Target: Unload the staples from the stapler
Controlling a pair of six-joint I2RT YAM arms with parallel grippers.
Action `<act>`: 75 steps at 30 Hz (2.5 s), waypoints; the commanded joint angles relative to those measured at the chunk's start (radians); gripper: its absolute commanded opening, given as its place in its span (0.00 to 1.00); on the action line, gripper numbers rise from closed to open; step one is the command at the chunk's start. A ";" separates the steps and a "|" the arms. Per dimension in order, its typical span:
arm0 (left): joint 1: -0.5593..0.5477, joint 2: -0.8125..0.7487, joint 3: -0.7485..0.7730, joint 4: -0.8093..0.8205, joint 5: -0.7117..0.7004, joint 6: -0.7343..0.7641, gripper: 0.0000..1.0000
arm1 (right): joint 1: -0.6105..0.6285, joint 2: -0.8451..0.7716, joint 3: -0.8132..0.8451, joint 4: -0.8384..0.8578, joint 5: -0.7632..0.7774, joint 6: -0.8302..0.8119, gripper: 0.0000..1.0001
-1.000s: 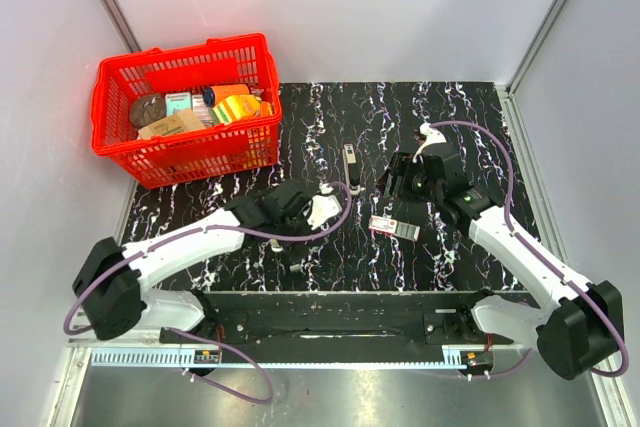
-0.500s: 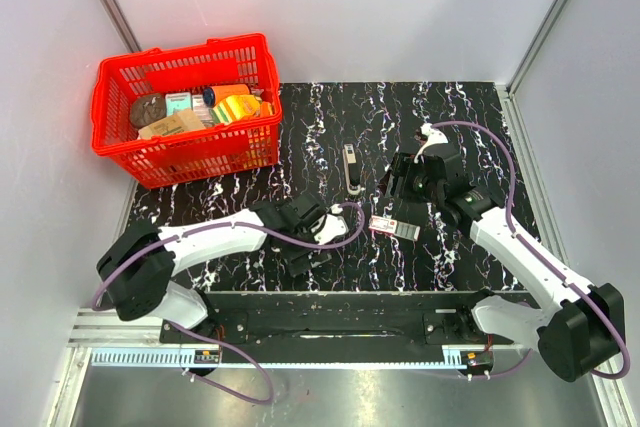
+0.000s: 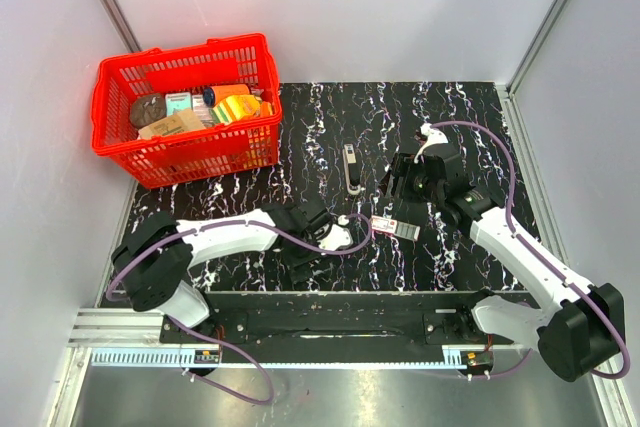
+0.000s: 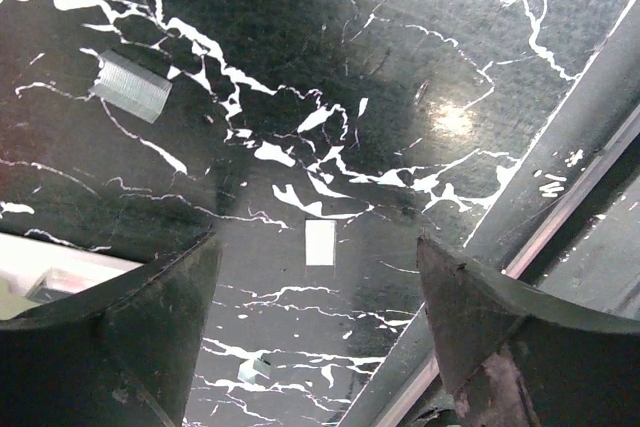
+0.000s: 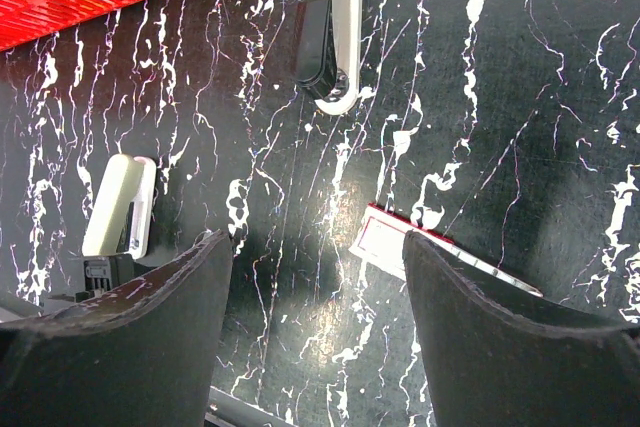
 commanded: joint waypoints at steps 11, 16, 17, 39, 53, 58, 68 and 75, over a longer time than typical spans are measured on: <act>-0.007 0.072 0.057 -0.011 0.065 0.048 0.67 | 0.006 -0.005 0.039 0.001 0.029 -0.014 0.74; -0.009 0.081 0.062 -0.009 0.066 0.047 0.59 | 0.006 -0.002 0.042 0.000 0.029 -0.012 0.74; -0.009 0.081 0.062 -0.008 0.066 0.047 0.59 | 0.006 -0.003 0.041 0.000 0.029 -0.012 0.74; -0.023 0.121 0.031 0.003 0.025 0.062 0.37 | 0.005 -0.014 0.044 -0.015 0.052 -0.026 0.74; -0.035 0.116 0.017 -0.005 0.025 0.064 0.19 | 0.003 -0.011 0.055 -0.019 0.055 -0.029 0.73; -0.035 0.116 0.028 -0.014 0.023 0.065 0.13 | 0.005 -0.005 0.079 -0.034 0.058 -0.033 0.73; -0.036 0.104 0.019 -0.019 0.010 0.076 0.04 | 0.005 -0.005 0.085 -0.042 0.060 -0.037 0.73; -0.035 0.034 0.102 -0.046 -0.006 0.078 0.00 | 0.005 0.001 0.099 -0.045 0.055 -0.033 0.73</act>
